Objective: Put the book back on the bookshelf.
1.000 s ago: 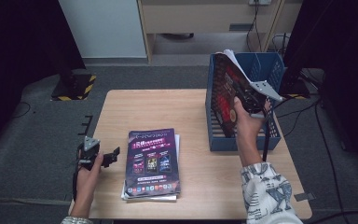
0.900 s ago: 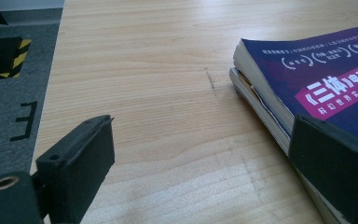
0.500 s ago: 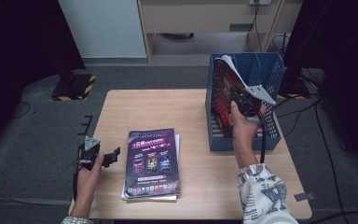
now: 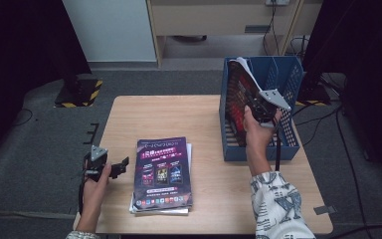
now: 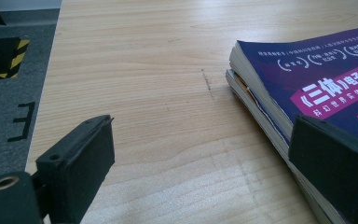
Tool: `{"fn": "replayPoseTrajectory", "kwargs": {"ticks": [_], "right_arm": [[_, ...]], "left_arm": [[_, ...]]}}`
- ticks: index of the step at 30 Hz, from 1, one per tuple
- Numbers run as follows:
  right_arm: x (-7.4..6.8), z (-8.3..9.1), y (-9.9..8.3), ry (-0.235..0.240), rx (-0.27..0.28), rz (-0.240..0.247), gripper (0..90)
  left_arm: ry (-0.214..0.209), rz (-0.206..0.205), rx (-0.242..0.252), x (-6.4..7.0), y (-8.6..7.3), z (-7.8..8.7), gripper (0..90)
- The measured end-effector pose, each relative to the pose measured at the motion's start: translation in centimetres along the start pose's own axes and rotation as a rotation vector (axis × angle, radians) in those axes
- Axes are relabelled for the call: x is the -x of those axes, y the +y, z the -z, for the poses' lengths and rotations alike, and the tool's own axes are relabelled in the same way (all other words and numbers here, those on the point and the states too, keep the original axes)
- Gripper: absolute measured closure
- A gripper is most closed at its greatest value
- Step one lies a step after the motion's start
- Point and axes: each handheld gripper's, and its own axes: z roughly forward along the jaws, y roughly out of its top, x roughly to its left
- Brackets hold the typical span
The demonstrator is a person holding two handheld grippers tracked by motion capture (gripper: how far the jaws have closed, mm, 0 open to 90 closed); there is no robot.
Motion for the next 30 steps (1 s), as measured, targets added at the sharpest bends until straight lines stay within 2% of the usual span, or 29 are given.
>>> {"fn": "replayPoseTrajectory", "kwargs": {"ticks": [4, 12, 17, 21, 24, 27, 30], "right_arm": [[0.2, -0.2, 0.1, -0.011, 0.012, 0.000, 86.4], [-0.1, -0.4, -1.1, -0.009, 0.013, 0.013, 85.7], [-0.4, 0.1, -1.2, 0.001, -0.005, 0.018, 82.9], [-0.3, 0.4, -1.4, 0.020, -0.033, 0.028, 81.7], [-0.1, 0.4, -1.3, 0.042, -0.050, 0.013, 79.4], [0.0, 0.1, -1.0, 0.065, -0.067, 0.049, 76.9], [0.0, -0.2, -0.8, 0.092, -0.077, 0.051, 77.3]], "left_arm": [[-0.004, -0.003, -0.001, 0.1, 0.0, -0.1, 6.6], [-0.004, -0.004, -0.002, 0.1, 0.0, -0.1, 6.6], [-0.004, -0.005, -0.001, 0.2, 0.0, -0.1, 6.6], [-0.002, -0.004, -0.001, 0.2, 0.0, -0.1, 6.6], [-0.004, -0.006, 0.000, 0.2, 0.1, -0.1, 6.6], [-0.005, -0.005, -0.003, 0.1, 0.0, -0.2, 6.6], [-0.004, -0.005, -0.004, 0.2, 0.0, -0.2, 6.6]]}}
